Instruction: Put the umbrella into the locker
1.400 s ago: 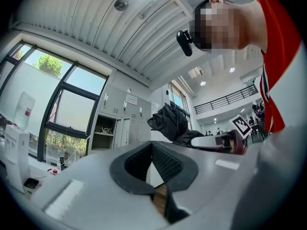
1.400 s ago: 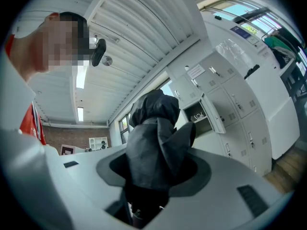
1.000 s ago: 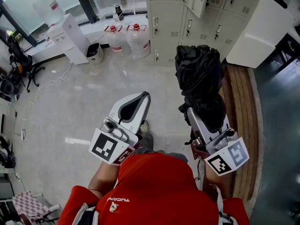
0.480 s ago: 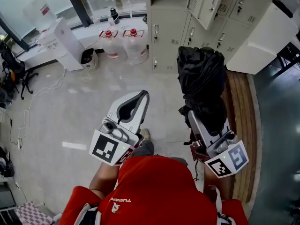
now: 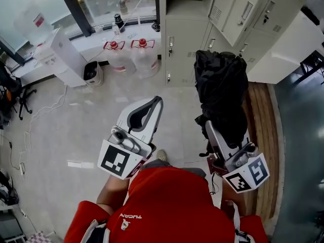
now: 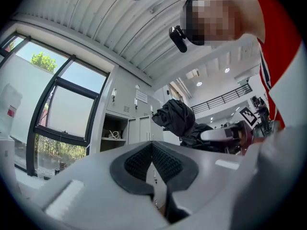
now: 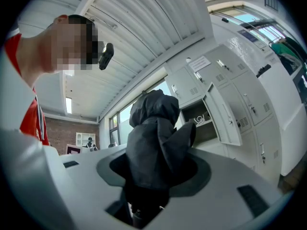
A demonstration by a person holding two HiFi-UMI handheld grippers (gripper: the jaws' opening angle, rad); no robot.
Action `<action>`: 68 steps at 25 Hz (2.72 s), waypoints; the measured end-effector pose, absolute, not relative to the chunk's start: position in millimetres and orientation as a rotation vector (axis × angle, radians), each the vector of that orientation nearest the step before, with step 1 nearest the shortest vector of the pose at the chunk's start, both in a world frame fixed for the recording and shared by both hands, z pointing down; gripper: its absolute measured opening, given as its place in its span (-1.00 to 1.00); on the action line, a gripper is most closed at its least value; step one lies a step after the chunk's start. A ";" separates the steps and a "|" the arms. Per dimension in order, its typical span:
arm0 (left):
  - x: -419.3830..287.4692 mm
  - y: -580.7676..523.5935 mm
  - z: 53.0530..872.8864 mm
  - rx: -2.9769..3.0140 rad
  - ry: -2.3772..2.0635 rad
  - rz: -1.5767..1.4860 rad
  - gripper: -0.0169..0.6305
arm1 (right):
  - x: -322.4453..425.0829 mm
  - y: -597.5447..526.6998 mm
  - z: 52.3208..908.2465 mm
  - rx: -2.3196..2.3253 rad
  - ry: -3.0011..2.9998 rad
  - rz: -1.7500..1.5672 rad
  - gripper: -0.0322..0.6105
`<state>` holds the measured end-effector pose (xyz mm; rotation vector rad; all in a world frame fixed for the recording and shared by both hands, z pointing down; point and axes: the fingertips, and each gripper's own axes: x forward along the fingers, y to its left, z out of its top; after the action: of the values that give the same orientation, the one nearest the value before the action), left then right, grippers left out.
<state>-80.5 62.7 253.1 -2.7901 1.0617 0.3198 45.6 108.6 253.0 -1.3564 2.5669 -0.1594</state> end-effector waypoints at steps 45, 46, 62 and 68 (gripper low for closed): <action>-10.9 -245.8 262.5 -2.793 1.127 0.267 -0.93 | 106.8 -201.1 276.8 -1.386 2.671 -0.145 -0.28; -7.5 -251.8 262.7 -2.787 1.136 0.266 -0.93 | 110.2 -207.8 277.6 -1.378 2.677 -0.147 -0.28; 7.7 -324.9 279.5 -2.771 1.210 0.230 -0.93 | 121.1 -311.5 293.4 -1.503 2.780 -0.126 -0.28; -3.5 -358.2 289.5 -2.797 1.223 0.235 -0.93 | 114.2 -363.4 315.4 -1.690 2.869 -0.108 -0.28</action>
<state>-3.5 -358.2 289.5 -2.7967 1.2226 0.2354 114.2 -363.4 315.4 -1.6904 2.8689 -0.1077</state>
